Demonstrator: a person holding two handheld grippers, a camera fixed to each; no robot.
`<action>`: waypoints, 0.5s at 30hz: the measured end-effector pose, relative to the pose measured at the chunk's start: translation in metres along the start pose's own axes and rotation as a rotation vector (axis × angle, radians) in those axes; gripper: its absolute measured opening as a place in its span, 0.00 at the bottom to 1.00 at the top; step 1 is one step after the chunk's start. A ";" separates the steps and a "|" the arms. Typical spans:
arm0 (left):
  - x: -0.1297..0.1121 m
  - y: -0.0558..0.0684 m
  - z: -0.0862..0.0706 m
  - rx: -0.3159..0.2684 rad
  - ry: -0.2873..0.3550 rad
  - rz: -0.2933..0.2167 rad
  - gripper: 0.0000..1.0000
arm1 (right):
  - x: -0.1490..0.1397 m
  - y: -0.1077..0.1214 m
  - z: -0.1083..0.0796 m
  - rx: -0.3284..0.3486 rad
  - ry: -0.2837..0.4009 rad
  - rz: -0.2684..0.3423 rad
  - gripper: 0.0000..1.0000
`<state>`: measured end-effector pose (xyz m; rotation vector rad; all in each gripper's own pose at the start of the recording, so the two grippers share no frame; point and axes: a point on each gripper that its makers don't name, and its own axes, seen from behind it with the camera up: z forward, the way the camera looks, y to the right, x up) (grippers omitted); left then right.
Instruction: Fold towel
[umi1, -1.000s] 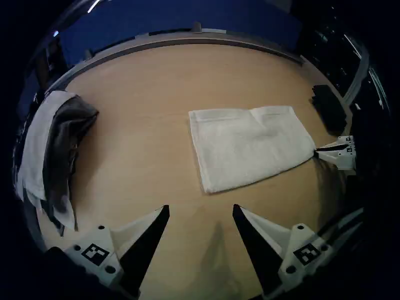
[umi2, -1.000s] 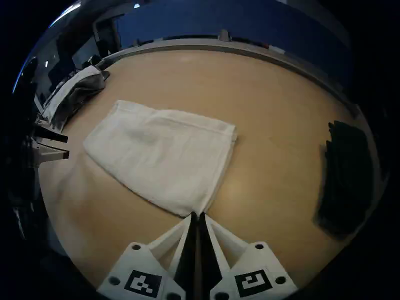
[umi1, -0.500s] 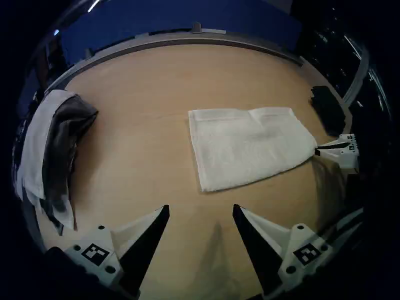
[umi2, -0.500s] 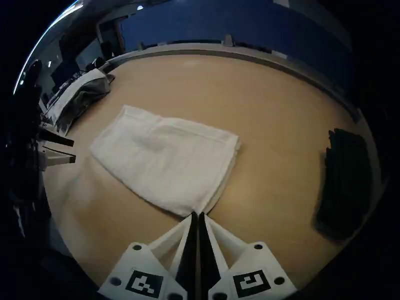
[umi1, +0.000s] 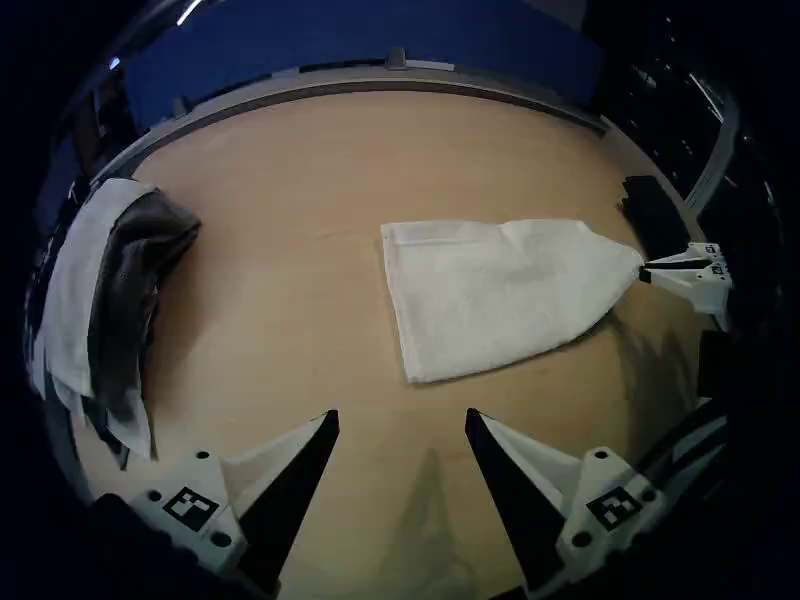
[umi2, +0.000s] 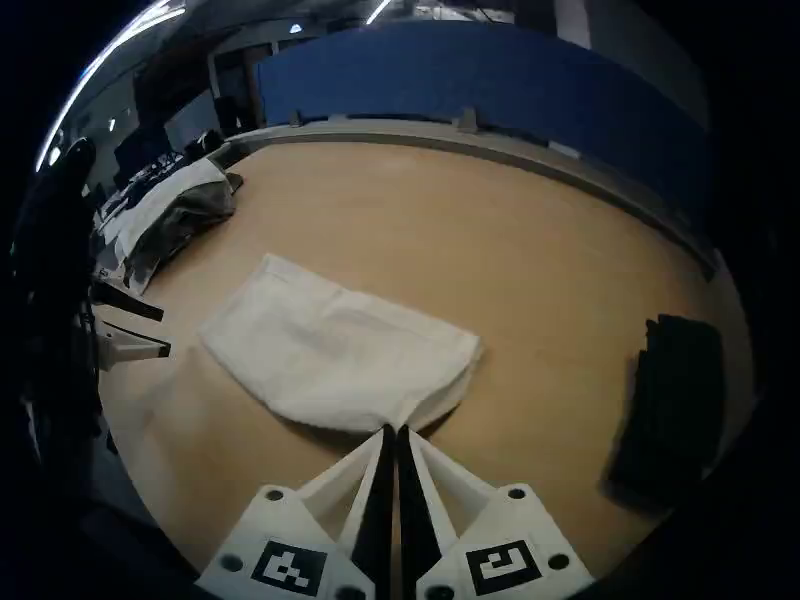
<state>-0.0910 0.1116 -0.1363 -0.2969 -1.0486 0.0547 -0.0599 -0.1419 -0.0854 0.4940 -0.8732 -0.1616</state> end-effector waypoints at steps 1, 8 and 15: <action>0.001 0.000 -0.001 0.000 0.002 -0.001 0.94 | 0.006 -0.002 -0.001 0.002 0.008 -0.008 0.02; 0.004 -0.002 -0.004 0.002 0.012 -0.008 0.94 | 0.037 -0.018 0.000 0.026 0.054 -0.051 0.02; 0.006 -0.005 -0.006 0.003 0.023 -0.016 0.94 | 0.061 -0.033 0.005 0.047 0.082 -0.085 0.02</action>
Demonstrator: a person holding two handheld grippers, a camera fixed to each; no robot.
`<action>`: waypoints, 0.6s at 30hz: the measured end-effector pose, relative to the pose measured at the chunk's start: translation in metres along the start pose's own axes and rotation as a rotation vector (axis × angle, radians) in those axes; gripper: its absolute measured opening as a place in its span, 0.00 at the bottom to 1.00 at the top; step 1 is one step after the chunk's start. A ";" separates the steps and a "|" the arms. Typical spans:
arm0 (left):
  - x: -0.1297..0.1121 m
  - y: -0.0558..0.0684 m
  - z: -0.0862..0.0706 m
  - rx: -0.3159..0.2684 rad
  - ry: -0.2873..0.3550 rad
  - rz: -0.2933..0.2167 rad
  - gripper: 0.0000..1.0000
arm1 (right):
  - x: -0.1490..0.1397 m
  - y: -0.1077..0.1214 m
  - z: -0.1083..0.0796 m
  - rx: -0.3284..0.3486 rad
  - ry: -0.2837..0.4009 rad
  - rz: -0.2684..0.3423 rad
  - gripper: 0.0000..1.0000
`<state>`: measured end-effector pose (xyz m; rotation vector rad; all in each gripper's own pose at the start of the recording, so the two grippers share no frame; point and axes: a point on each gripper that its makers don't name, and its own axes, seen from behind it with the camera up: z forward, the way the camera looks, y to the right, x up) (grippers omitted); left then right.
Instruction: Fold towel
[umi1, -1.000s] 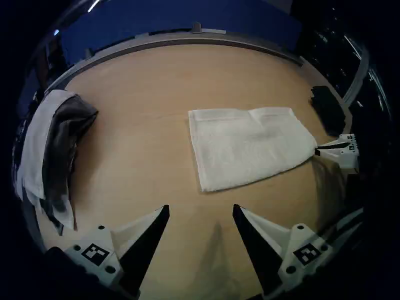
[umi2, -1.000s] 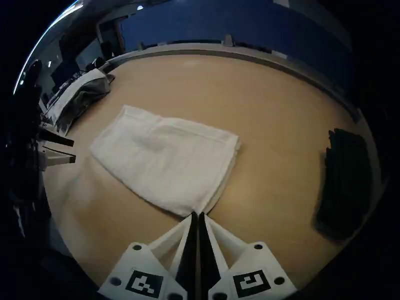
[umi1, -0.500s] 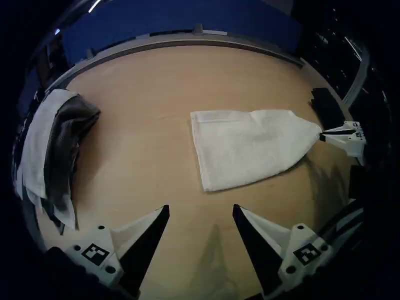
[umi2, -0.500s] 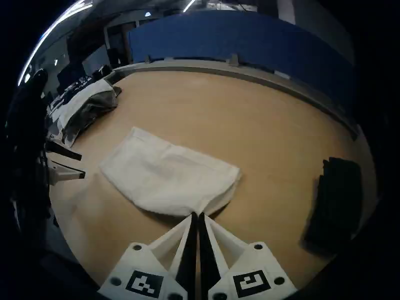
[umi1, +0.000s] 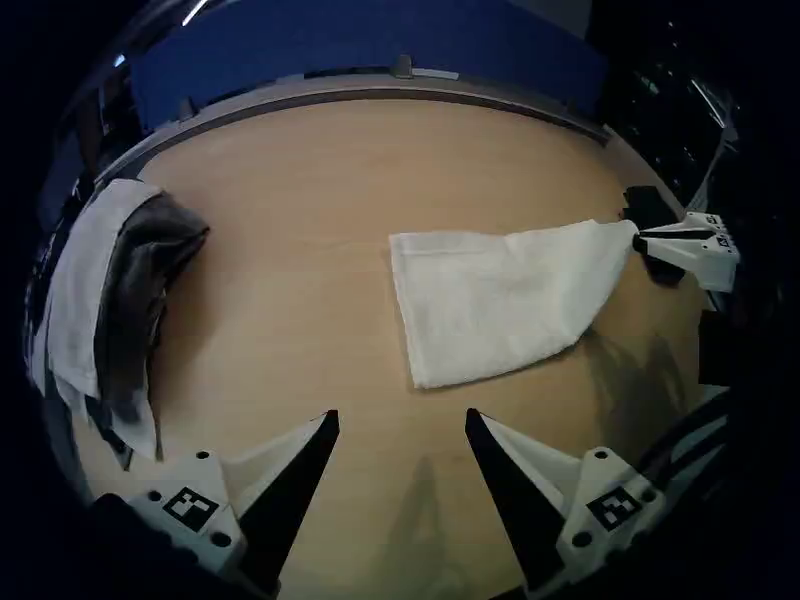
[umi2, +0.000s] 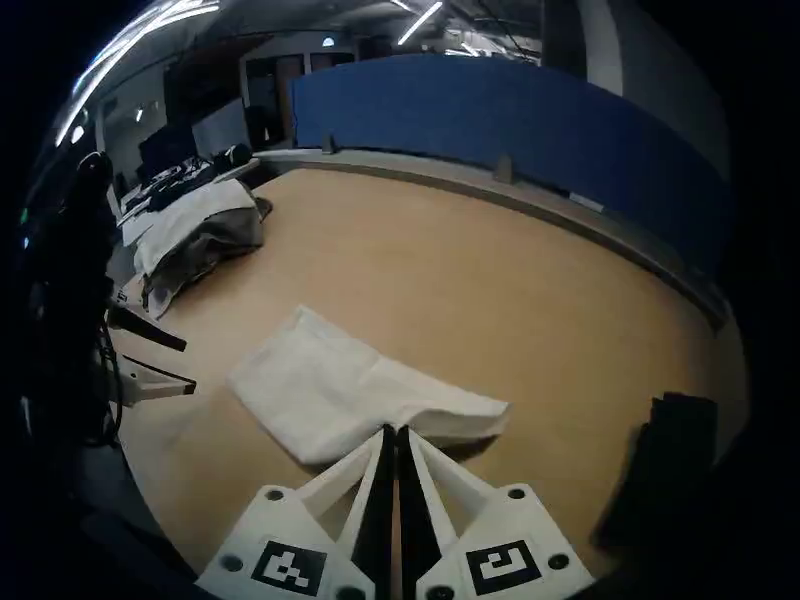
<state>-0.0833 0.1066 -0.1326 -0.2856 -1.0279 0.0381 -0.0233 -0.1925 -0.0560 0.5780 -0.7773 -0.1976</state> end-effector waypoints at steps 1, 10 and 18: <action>0.000 -0.001 0.000 0.000 0.001 -0.003 0.94 | 0.003 -0.002 0.001 0.003 0.003 -0.006 0.02; 0.001 -0.006 -0.003 0.003 0.012 -0.019 0.94 | 0.023 -0.020 0.005 0.037 0.025 -0.039 0.02; 0.000 -0.011 -0.007 0.006 0.021 -0.038 0.94 | 0.040 -0.040 0.012 0.066 0.040 -0.069 0.02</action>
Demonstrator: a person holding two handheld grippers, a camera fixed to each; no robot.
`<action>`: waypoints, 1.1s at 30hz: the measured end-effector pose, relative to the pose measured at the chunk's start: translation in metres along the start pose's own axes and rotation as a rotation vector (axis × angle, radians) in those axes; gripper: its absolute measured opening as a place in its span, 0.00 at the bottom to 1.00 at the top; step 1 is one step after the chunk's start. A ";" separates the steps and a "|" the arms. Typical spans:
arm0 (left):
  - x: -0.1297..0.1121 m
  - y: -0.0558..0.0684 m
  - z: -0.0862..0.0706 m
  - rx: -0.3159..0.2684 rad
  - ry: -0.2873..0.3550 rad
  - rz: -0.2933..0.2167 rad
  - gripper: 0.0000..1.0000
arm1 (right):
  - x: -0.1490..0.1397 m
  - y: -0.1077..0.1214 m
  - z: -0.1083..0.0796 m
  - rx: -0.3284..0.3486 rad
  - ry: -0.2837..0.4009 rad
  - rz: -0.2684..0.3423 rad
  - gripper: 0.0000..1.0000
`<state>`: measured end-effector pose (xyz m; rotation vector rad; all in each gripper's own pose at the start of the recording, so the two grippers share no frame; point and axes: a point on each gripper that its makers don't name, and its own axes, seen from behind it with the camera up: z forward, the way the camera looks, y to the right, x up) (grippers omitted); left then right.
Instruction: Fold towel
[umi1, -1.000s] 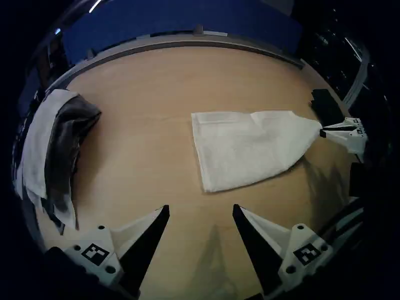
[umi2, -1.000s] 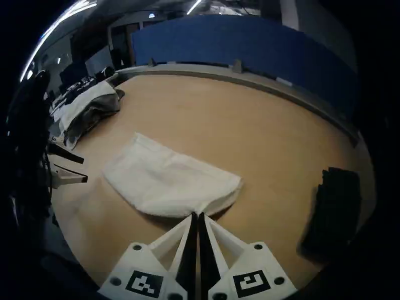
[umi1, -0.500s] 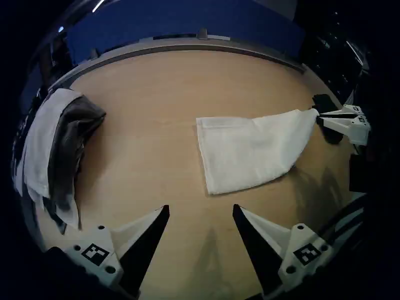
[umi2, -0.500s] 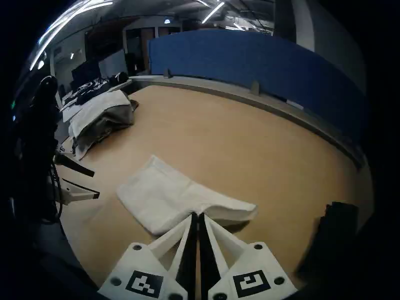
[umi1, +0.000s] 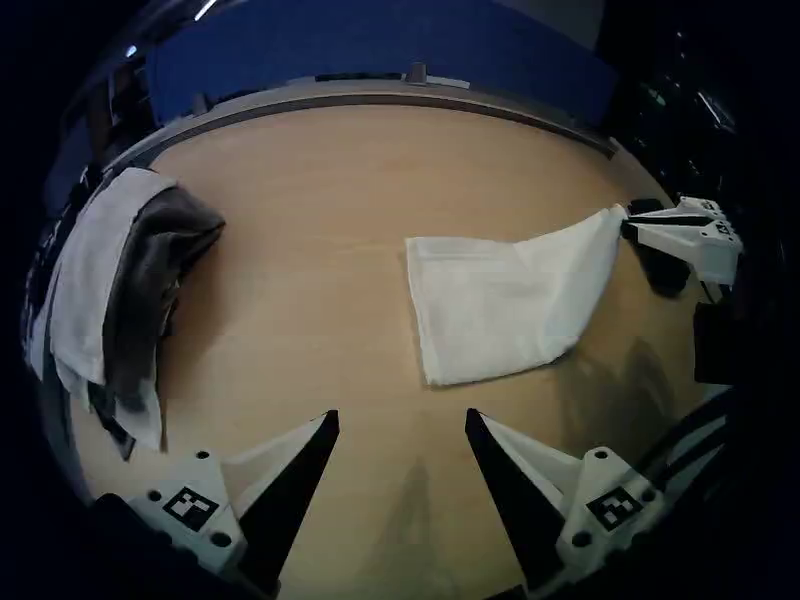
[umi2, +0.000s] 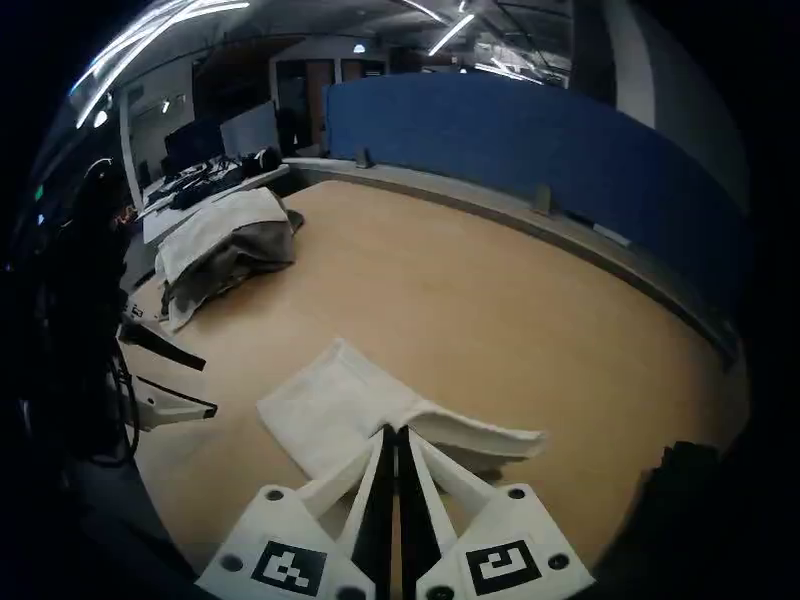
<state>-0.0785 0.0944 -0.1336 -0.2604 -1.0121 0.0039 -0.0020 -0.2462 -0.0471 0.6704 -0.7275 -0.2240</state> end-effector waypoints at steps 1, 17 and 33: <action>0.000 -0.001 -0.001 0.001 0.001 -0.002 0.94 | 0.003 -0.003 0.001 0.004 0.003 -0.004 0.02; -0.002 -0.013 -0.006 0.011 0.016 -0.038 0.94 | 0.022 -0.053 0.029 0.102 0.003 -0.069 0.02; -0.007 -0.029 -0.008 0.021 0.020 -0.069 0.94 | 0.022 -0.094 0.060 0.169 -0.023 -0.071 0.02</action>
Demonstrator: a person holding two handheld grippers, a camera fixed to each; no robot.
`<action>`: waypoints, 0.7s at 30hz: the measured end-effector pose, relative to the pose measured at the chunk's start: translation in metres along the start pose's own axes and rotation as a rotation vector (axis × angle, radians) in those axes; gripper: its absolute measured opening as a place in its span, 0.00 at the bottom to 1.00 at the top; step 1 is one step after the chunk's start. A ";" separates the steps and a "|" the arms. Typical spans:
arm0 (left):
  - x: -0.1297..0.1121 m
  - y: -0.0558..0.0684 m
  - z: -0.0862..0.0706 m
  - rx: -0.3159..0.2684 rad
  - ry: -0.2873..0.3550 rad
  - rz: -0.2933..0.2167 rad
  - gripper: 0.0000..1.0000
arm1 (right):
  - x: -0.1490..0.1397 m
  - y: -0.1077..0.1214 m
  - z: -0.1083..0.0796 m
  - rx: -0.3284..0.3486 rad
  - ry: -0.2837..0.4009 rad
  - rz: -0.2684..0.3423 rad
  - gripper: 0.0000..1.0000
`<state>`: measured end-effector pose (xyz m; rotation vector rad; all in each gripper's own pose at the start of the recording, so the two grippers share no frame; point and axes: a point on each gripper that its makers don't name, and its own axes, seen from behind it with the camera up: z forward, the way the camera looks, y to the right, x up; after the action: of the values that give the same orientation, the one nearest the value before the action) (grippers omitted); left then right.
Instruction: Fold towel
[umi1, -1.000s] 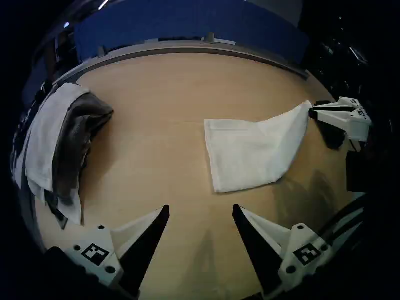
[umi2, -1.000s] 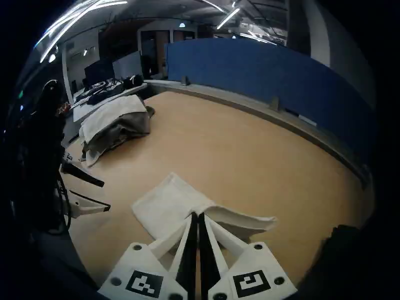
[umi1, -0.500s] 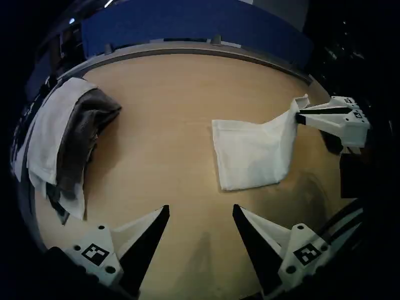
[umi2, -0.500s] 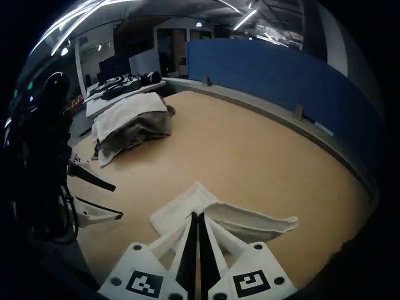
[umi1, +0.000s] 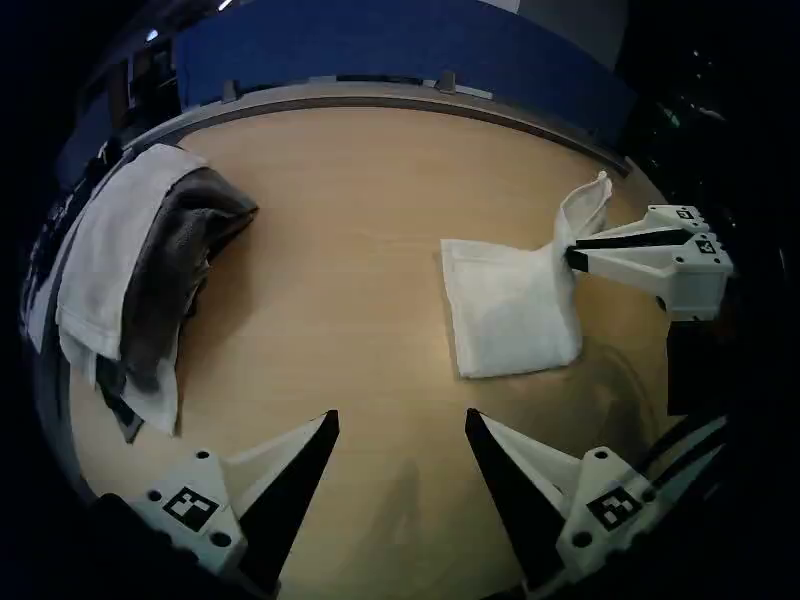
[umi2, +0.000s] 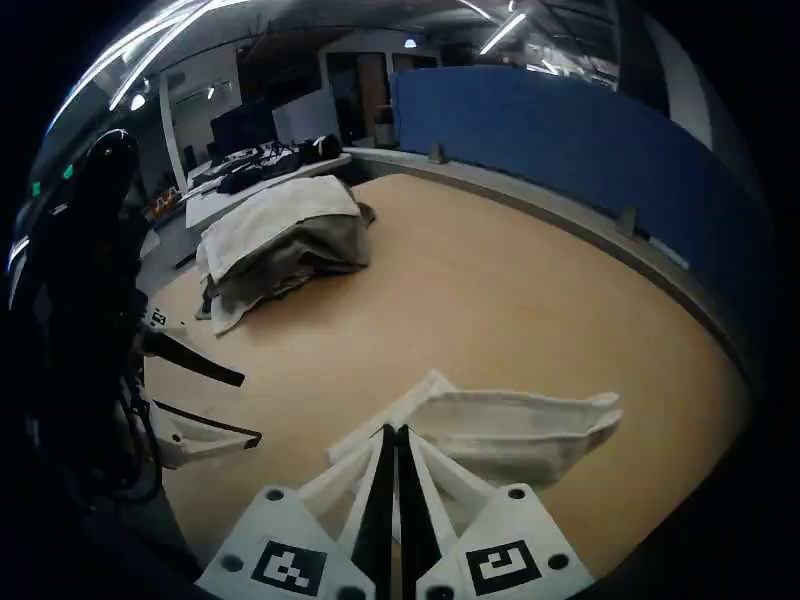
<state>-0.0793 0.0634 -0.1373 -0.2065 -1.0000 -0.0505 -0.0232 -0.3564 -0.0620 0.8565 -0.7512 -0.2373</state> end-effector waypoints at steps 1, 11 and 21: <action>0.000 -0.001 0.000 0.000 0.001 -0.002 0.94 | -0.001 -0.003 0.003 0.006 -0.004 0.001 0.02; -0.006 -0.014 0.001 0.008 -0.002 -0.031 0.94 | -0.035 -0.037 0.044 0.074 -0.088 0.009 0.02; -0.011 -0.019 0.003 0.006 -0.003 -0.042 0.94 | -0.060 -0.053 0.067 0.108 -0.137 0.054 0.02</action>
<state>-0.0899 0.0444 -0.1421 -0.1800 -1.0076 -0.0856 -0.1072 -0.4027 -0.1037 0.9273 -0.9208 -0.2103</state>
